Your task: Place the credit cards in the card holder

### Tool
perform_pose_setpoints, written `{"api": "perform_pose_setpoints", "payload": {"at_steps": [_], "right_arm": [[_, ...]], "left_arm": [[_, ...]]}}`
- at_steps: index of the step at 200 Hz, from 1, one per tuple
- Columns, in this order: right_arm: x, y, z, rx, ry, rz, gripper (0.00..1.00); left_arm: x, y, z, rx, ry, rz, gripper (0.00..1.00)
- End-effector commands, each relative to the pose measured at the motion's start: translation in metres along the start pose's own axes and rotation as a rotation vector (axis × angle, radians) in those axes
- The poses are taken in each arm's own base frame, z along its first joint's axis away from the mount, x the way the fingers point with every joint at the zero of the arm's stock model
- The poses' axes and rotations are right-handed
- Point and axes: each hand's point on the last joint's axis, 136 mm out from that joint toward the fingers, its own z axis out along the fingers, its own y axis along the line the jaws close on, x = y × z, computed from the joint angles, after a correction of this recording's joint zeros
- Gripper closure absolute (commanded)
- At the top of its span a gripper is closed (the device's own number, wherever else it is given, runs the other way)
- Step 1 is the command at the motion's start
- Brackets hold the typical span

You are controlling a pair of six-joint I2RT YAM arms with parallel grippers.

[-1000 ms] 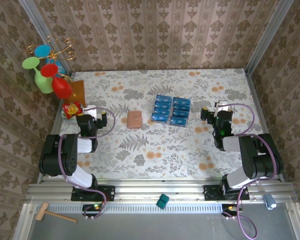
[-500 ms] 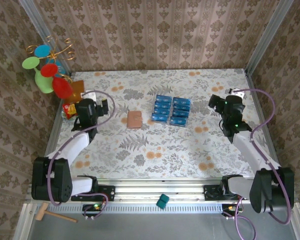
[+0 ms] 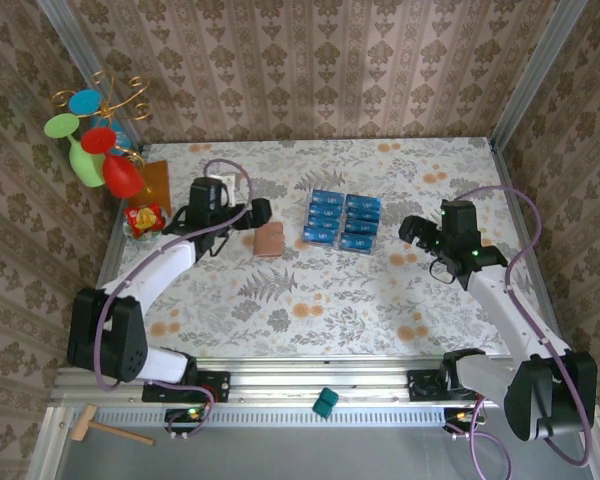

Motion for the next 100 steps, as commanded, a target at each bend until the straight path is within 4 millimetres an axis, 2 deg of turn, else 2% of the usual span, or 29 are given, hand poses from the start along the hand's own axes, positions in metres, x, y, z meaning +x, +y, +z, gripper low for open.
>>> {"api": "perform_pose_setpoints", "payload": {"at_steps": [1, 22, 34, 37, 42, 100], "right_arm": [[0.027, -0.002, 0.002, 0.021, 0.106, 0.050, 0.04], [0.028, -0.001, 0.005, 0.037, 0.125, 0.067, 0.05], [0.027, 0.002, 0.007, 0.033, 0.131, 0.075, 0.03], [0.027, 0.003, 0.008, 0.030, 0.133, 0.078, 0.02], [0.028, 0.005, 0.009, 0.027, 0.140, 0.081, 0.01], [0.042, 0.021, 0.013, -0.030, 0.213, 0.049, 0.00]], "left_arm": [[-0.003, -0.043, 0.012, 0.167, 0.023, -0.023, 0.00], [0.004, -0.060, 0.030, 0.215, 0.058, -0.013, 0.00], [0.003, -0.060, 0.041, 0.219, 0.064, -0.016, 0.00], [0.008, -0.072, 0.043, 0.240, 0.076, -0.001, 0.00], [0.010, -0.075, 0.047, 0.247, 0.081, 0.001, 0.00], [0.013, -0.096, 0.095, 0.259, 0.103, 0.010, 0.00]]}}
